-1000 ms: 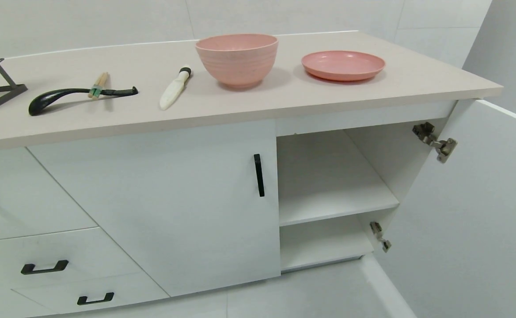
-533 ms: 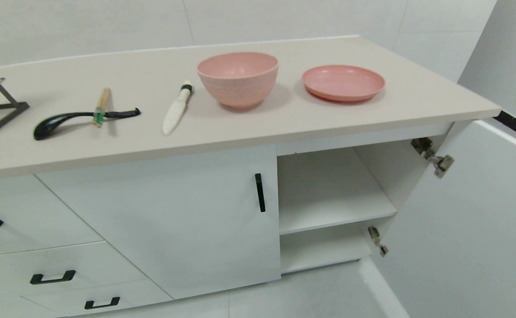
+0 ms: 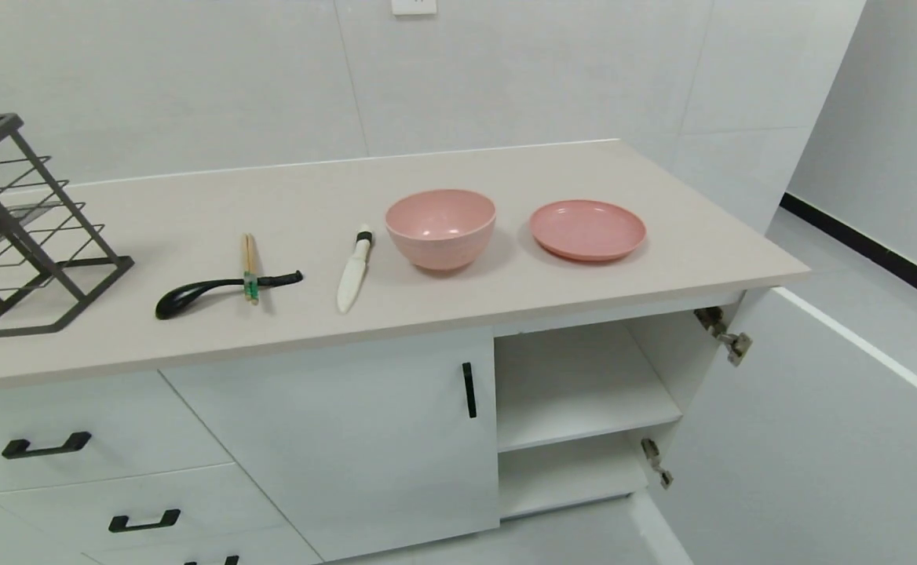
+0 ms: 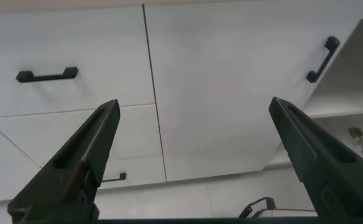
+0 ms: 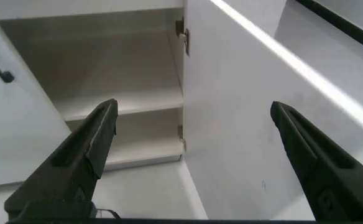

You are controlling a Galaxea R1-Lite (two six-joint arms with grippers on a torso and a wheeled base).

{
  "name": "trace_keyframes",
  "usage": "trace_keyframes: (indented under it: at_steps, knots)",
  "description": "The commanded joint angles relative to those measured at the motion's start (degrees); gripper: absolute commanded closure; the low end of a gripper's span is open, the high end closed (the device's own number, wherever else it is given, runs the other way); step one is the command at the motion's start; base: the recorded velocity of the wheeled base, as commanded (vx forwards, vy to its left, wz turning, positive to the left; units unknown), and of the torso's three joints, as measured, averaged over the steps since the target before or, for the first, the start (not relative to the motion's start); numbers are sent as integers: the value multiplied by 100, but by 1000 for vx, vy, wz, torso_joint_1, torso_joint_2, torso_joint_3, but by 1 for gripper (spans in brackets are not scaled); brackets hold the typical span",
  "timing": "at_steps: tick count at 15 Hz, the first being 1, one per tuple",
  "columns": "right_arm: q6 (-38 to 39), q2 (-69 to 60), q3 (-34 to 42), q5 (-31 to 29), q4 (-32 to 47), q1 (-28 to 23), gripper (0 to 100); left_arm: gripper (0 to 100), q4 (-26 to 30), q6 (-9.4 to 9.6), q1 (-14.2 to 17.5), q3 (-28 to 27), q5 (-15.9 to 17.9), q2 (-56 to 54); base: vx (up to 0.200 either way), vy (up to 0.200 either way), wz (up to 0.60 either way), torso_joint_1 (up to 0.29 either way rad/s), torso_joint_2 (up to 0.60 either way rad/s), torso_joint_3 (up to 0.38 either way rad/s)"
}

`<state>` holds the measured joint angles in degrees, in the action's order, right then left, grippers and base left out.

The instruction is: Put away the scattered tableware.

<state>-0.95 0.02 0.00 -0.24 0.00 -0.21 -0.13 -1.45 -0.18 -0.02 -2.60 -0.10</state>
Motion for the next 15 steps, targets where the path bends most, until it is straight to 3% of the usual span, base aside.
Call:
trace_keyframes:
  at_steps: [1,12,15]
  knots:
    - [-10,-2,0,-2,0,3,0,0,5,-4,1,2,-4,10,0,0,0,369,-466,-212]
    - [-2,-2,0,-2,0,-6,0,0,-4,-83,1,2,5,10,0,0,0,313,-516,-250]
    - [16,-2,0,-2,0,3,0,0,-4,-75,1,2,-4,10,0,200,0,295,-582,-279]
